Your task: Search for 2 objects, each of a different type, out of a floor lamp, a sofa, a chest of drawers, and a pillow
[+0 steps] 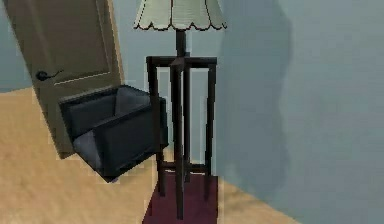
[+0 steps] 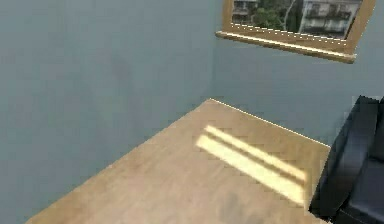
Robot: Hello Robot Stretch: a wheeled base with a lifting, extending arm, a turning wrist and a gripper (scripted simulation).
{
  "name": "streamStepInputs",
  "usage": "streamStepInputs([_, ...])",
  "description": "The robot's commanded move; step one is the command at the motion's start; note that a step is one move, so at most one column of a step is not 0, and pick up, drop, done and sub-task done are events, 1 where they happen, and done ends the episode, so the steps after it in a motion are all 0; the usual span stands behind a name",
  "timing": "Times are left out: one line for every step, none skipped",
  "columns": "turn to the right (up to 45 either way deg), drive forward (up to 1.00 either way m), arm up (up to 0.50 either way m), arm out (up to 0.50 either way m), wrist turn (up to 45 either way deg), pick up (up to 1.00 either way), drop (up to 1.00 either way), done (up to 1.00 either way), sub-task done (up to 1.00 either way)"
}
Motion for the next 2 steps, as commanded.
streamStepInputs([0.0, 0.20, 0.00, 0.00, 0.0, 0.00, 0.00, 0.00, 0.00])
streamStepInputs([0.0, 0.00, 0.00, 0.00, 0.0, 0.00, 0.00, 1.00, 0.00])
